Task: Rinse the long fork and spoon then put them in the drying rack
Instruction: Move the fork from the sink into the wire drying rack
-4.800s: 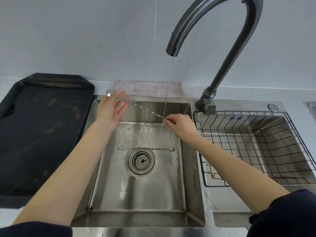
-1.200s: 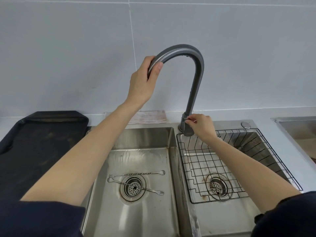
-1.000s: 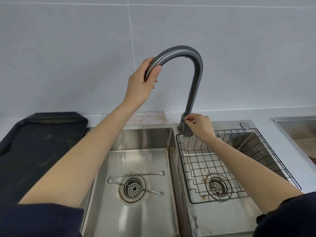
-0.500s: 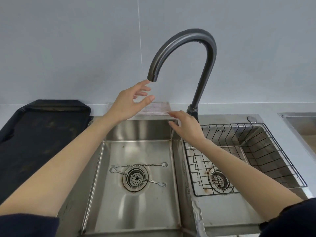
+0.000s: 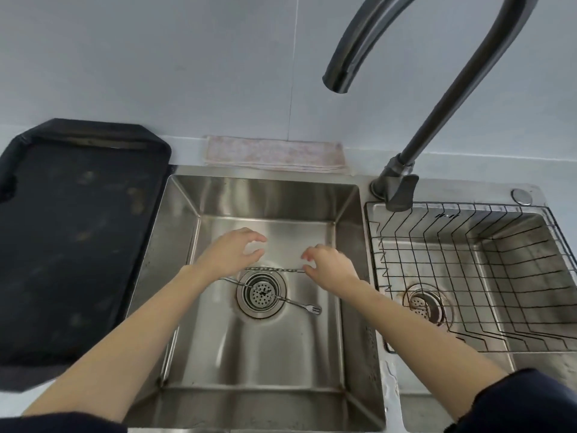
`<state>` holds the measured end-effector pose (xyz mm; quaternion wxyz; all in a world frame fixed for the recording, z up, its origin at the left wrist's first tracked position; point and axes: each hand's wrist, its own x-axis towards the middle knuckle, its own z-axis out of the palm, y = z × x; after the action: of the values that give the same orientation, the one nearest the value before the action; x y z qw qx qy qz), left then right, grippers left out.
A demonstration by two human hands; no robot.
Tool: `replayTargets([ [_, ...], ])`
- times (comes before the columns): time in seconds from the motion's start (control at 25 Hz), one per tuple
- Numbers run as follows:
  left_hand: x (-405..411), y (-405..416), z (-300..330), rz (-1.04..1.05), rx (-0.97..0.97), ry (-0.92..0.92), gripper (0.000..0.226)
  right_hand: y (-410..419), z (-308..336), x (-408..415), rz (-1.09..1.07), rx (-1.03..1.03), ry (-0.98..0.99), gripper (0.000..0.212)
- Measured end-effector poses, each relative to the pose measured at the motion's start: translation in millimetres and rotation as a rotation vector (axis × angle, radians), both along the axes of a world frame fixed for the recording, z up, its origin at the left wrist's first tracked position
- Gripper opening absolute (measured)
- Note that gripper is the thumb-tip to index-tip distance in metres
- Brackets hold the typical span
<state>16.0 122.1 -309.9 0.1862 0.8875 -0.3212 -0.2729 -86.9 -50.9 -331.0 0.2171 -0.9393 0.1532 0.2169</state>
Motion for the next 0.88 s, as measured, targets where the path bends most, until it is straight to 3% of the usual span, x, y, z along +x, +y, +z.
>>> replayTargets([
  [0.24,-13,13,-70,-0.098,0.205,0.063,0.034,19,-50,-3,0.051,-0.005,0.144,0.030],
  [0.44,-27,7,-112,-0.117,0.213,0.009,0.033,29,-79,-5,0.068,0.031,0.232,0.029],
  [0.68,-29,8,-134,-0.250,0.282,-0.144,0.031,35,-96,-8,0.065,0.043,0.193,0.024],
  [0.8,-31,8,-134,-0.189,0.224,-0.130,0.030,35,-96,-8,0.084,0.029,0.173,0.023],
  [0.88,-31,11,-129,-0.145,0.208,-0.098,0.018,35,-95,-9,0.099,0.023,0.168,0.023],
])
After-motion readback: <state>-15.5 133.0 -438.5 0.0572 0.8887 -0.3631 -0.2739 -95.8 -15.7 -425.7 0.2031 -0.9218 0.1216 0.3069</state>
